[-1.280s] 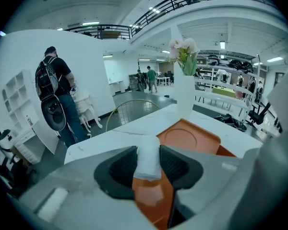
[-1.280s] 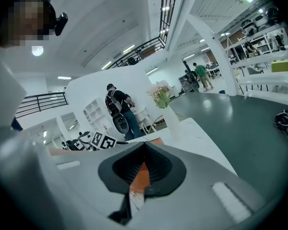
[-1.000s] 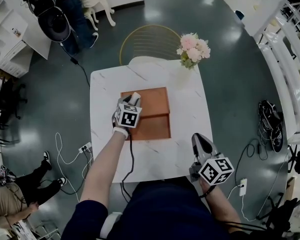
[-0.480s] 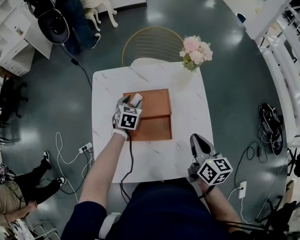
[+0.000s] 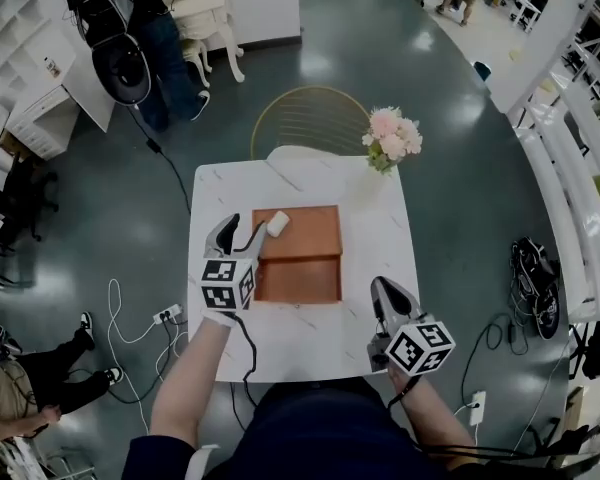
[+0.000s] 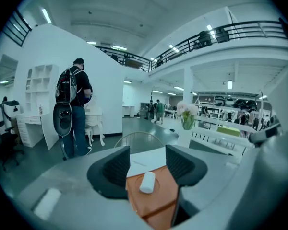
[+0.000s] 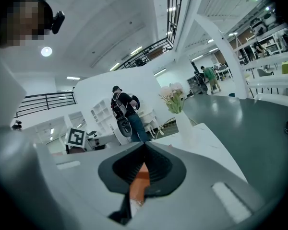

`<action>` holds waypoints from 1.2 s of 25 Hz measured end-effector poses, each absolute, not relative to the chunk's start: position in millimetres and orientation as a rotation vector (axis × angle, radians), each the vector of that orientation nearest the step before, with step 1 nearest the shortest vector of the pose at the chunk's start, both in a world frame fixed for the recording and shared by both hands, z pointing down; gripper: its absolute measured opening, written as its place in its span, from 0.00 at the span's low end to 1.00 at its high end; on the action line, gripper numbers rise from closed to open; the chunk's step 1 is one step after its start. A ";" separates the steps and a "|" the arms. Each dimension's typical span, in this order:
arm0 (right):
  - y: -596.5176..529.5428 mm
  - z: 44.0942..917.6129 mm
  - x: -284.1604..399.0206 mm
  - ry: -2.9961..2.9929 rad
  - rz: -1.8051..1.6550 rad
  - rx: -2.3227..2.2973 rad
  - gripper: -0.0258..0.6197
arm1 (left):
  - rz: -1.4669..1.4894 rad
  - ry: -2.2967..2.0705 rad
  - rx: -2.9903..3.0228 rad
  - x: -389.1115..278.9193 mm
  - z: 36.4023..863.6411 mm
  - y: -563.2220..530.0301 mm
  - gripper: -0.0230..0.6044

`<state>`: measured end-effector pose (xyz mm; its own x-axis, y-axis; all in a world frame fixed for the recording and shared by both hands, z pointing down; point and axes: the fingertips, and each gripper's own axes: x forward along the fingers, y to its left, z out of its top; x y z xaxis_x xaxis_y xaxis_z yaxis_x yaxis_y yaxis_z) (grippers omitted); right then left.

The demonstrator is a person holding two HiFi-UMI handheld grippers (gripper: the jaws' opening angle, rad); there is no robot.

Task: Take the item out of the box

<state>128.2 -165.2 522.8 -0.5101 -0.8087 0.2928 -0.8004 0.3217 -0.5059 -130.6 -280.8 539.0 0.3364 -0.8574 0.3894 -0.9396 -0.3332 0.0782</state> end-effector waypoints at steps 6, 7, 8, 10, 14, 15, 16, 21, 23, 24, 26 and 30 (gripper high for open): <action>-182.8 494.1 124.0 2.564 -0.839 -1.530 0.04 | 0.221 -1.621 2.430 -141.1 460.9 -233.6 0.42; -183.8 488.8 122.3 2.564 -0.820 -1.524 0.04 | 0.190 -1.622 2.443 -142.9 449.8 -224.4 0.42; -184.3 483.1 120.2 2.564 -0.804 -1.515 0.04 | 0.159 -1.621 2.456 -144.1 439.2 -215.0 0.40; -184.1 471.1 115.3 2.566 -0.774 -1.494 0.04 | 0.097 -1.614 2.480 -144.9 421.1 -196.6 0.24; -183.3 447.0 104.9 2.577 -0.708 -1.448 0.04 | 0.027 -1.633 2.479 -148.5 403.8 -169.3 0.22; -183.0 441.1 103.0 2.580 -0.687 -1.441 0.04 | 0.011 -1.644 2.466 -150.9 402.1 -164.0 0.22; -182.9 435.2 101.2 2.585 -0.662 -1.435 0.04 | -0.007 -1.657 2.452 -153.8 400.2 -159.2 0.22; -181.7 408.7 94.8 2.608 -0.545 -1.416 0.04 | -0.106 -1.712 2.409 -165.5 386.1 -140.4 0.19; -179.0 399.8 93.6 2.612 -0.510 -1.410 0.04 | -0.141 -1.726 2.403 -165.9 381.6 -134.5 0.09; -177.3 395.7 92.5 2.612 -0.493 -1.406 0.04 | -0.159 -1.725 2.400 -165.1 380.1 -132.1 0.05; -174.3 387.8 89.5 2.609 -0.461 -1.397 0.04 | -0.186 -1.718 2.398 -162.1 378.2 -128.8 0.04; -166.1 376.3 84.0 2.611 -0.397 -1.380 0.04 | -0.192 -1.704 2.413 -155.2 377.3 -124.0 0.04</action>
<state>84.0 -166.1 376.3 -0.5608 -0.8277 -0.0186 -0.7848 0.5386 -0.3065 -155.2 -124.0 377.3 0.3345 -0.9424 -0.0006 -0.9190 -0.3263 0.2213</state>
